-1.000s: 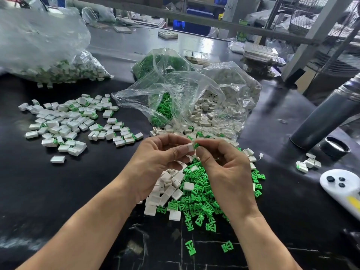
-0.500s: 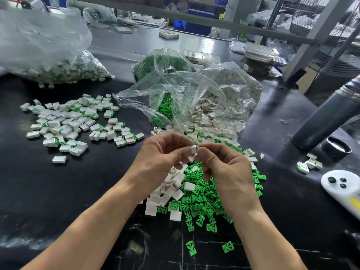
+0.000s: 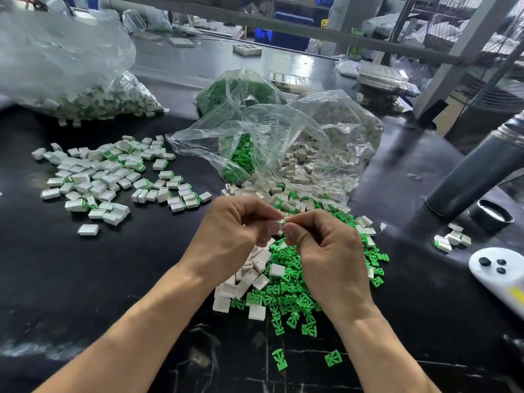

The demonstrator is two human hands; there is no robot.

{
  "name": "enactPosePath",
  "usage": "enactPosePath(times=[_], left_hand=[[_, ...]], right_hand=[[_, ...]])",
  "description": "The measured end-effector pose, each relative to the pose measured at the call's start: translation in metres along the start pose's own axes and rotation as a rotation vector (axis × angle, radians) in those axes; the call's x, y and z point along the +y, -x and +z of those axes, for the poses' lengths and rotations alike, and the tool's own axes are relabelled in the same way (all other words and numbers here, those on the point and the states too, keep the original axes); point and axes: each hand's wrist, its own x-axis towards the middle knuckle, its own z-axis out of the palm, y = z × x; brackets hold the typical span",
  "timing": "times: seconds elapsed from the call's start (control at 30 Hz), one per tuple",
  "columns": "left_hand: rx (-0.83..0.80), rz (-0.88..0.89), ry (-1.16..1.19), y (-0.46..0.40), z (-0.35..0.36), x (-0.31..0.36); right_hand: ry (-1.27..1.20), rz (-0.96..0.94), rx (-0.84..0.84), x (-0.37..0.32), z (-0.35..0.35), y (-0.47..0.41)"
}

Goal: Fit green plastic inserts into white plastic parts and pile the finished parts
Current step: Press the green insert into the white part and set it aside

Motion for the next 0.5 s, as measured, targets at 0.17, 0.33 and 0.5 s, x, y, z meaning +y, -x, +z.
enactPosePath(times=[0.17,0.33,0.5], left_hand=[[-0.014,0.032,-0.045,-0.0001,0.0000,0.0001],[-0.042,0.031,-0.070,-0.0001,0.0005,0.0012],[-0.003,0.035,-0.019,-0.0007,0.0008,-0.0001]], right_hand=[[0.034,-0.004,-0.025,-0.0016,-0.0020,0.0004],[0.068,-0.016,-0.027,-0.0012,-0.0028,0.0020],[-0.146,0.054,-0.023,-0.0024,0.0009,0.0027]])
